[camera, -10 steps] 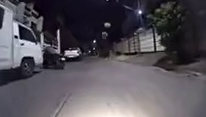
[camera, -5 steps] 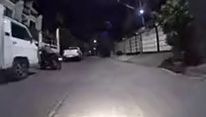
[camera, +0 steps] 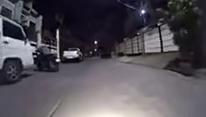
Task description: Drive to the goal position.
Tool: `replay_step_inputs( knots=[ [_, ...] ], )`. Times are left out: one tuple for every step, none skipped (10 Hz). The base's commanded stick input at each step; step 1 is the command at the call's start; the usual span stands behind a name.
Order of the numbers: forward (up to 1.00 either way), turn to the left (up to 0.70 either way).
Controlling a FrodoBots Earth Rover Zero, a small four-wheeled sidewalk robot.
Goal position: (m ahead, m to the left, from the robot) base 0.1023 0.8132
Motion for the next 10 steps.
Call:
replay_step_inputs(
  knots=[
    [1.00, 0.34],
    [1.00, 0.39],
    [1.00, 0.13],
    [1.00, 0.05],
    [1.00, 0.05],
    [1.00, 0.05],
    [1.00, 0.05],
    [1.00, 0.05],
    [1.00, 0.05],
    [1.00, 0.05]
  ],
)
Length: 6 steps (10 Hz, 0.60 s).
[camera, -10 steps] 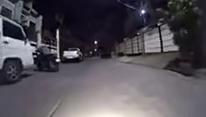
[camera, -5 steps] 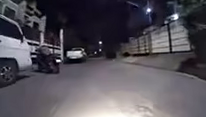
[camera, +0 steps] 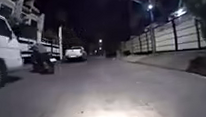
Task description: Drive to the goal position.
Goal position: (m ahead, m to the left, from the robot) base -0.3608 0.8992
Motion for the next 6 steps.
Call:
replay_step_inputs(
  knots=[
    [1.00, 0.05],
    [1.00, 0.05],
    [1.00, 0.05],
    [1.00, 0.05],
    [1.00, 0.05],
    [1.00, 0.05]
  ],
)
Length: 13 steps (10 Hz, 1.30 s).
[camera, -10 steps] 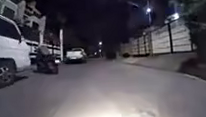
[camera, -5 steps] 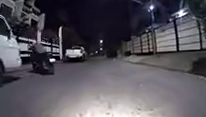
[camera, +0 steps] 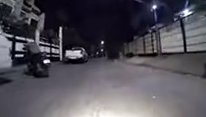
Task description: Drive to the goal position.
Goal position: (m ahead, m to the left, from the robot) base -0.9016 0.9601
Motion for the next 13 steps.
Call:
replay_step_inputs(
  knots=[
    [1.00, 0.05],
    [1.00, 0.05],
    [1.00, 0.05],
    [1.00, 0.05],
    [1.00, 0.05],
    [1.00, 0.05],
    [1.00, 0.05],
    [1.00, 0.05],
    [1.00, 0.05],
    [1.00, 0.05],
    [1.00, 0.05],
    [1.00, 0.05],
    [1.00, 0.05]
  ],
)
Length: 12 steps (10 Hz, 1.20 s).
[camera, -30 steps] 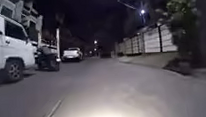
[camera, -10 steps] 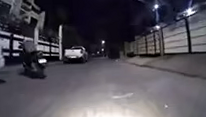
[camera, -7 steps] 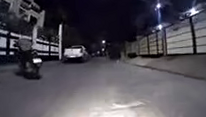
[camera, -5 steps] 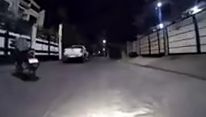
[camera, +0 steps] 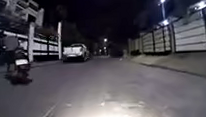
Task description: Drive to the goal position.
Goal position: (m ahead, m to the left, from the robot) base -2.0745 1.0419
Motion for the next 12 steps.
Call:
replay_step_inputs(
  knots=[
    [1.00, 0.05],
    [1.00, 0.05],
    [1.00, 0.05],
    [1.00, 0.03],
    [1.00, 0.01],
    [1.00, -0.27],
    [1.00, -0.39],
    [1.00, -0.35],
    [1.00, -0.23],
    [1.00, 0.05],
    [1.00, 0.05],
    [1.00, 0.05]
  ],
)
